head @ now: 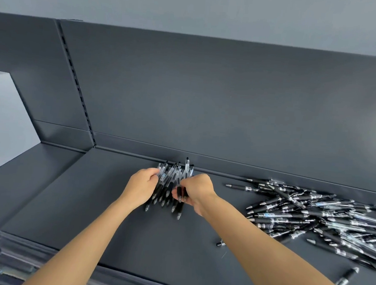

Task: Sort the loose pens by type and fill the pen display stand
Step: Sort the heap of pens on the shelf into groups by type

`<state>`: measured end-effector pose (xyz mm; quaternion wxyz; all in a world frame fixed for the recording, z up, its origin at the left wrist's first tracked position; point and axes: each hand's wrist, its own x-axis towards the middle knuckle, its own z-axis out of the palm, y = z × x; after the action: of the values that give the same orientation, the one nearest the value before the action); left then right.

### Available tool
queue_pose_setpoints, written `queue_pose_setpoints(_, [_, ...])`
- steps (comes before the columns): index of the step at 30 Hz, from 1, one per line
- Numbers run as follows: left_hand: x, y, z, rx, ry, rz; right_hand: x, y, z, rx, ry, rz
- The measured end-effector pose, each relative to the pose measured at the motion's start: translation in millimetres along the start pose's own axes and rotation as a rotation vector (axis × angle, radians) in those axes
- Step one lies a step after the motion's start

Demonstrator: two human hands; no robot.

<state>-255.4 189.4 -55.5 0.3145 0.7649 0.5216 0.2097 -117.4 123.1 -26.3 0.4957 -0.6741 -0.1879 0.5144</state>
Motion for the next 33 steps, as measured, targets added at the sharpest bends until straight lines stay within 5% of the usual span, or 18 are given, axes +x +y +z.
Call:
queue_pose_setpoints(21, [-11.2, 3.0, -3.0, 0.144, -0.109, 0.113, -16.7, 9.5, -31.6, -0.597, 0.108, -0.4])
queue_pose_setpoints(33, [-61.3, 74.9, 34.3, 0.204, -0.19, 0.464, -62.8, 25.7, -157.5, -0.937, 0.24, -0.633])
